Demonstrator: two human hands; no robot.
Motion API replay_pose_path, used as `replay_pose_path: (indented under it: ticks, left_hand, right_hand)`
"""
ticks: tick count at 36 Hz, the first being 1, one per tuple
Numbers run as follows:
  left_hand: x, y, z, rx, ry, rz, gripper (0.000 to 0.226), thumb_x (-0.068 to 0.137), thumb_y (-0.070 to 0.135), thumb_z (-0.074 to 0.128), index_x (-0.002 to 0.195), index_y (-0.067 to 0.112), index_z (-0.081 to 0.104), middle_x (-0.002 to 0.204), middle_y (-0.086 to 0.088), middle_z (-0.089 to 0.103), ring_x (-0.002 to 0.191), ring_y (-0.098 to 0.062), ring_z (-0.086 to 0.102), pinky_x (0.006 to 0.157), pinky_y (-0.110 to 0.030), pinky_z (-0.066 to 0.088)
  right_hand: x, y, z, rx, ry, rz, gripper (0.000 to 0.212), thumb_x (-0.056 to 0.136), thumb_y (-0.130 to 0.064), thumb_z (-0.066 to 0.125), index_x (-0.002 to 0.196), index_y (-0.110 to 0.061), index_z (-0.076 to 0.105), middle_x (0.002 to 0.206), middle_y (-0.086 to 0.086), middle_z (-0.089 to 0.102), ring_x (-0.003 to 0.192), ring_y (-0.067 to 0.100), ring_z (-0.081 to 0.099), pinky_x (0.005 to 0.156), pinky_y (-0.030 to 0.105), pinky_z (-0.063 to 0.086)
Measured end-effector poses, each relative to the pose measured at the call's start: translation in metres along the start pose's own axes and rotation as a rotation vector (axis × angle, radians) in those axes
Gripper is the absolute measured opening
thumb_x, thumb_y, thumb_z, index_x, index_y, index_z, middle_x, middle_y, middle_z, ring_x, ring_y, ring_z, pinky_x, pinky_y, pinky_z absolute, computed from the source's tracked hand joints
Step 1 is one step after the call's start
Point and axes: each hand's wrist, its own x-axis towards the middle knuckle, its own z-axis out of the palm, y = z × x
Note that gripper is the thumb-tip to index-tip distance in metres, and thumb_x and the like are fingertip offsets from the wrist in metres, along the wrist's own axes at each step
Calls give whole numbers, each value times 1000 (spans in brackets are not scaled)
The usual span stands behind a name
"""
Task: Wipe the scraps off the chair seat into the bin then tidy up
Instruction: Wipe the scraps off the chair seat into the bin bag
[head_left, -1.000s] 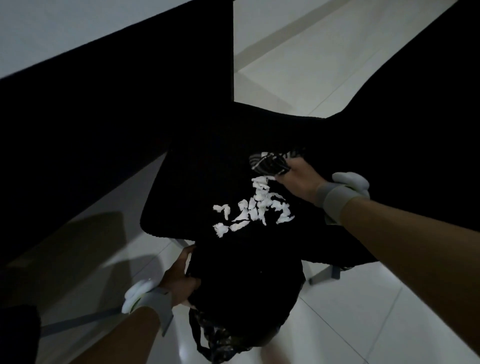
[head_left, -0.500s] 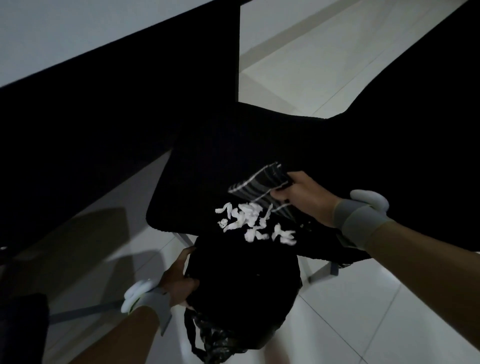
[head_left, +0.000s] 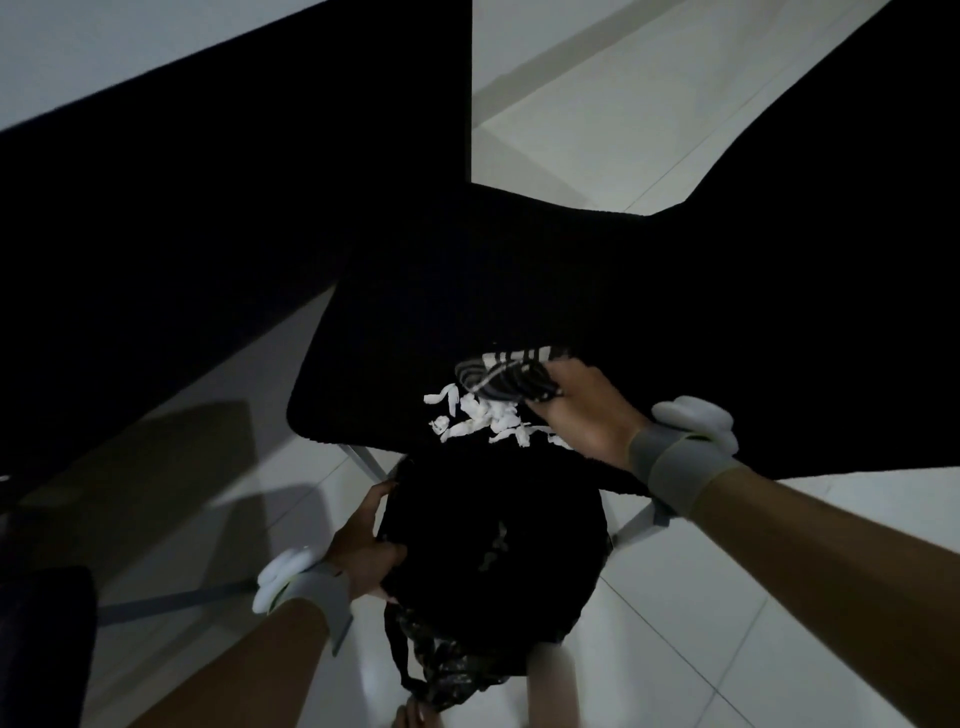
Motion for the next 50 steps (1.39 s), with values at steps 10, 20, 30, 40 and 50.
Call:
replay_pose_path:
  ticks: [10, 20, 30, 40, 50]
  left_hand:
    - [0, -5, -1, -35, -1, -29, 79, 78, -11, 51, 117, 57, 35, 66, -9, 56, 31, -17, 58, 35, -24, 47]
    - [-5, -3, -10, -13, 10, -46, 83, 78, -12, 52, 124, 55, 34, 65, -10, 52, 27, -17, 54, 33, -22, 44]
    - [-15, 4, -17, 66, 51, -45, 76, 81, -9, 54, 125, 50, 35, 71, -9, 58, 34, -12, 57, 46, -42, 56]
    - [-23, 3, -13, 11, 46, -87, 76, 82, -10, 52, 126, 50, 36, 68, -6, 52, 50, -25, 64, 56, -47, 48]
    - [-24, 0, -8, -18, 11, -70, 78, 82, -13, 51, 124, 51, 33, 68, -11, 53, 32, -17, 53, 56, -55, 49]
  right_hand:
    - [-16, -5, -3, 64, -132, 11, 14, 92, -20, 54, 90, -16, 67, 92, 10, 72, 91, 26, 67, 83, 41, 50]
    - [4, -27, -25, 250, 22, -122, 17, 90, -10, 55, 98, -14, 70, 103, 4, 73, 104, 18, 66, 98, 42, 50]
    - [20, -34, 25, -116, -118, -72, 23, 97, -27, 46, 111, -32, 65, 108, -5, 67, 111, 25, 61, 98, 38, 47]
    - [-17, -13, 24, 88, -382, -84, 20, 95, -25, 54, 103, -13, 69, 110, 9, 71, 109, 22, 65, 102, 43, 48]
    - [14, -32, -11, 277, 94, -239, 25, 90, -10, 55, 98, -29, 70, 98, -9, 72, 100, 5, 64, 88, 21, 48]
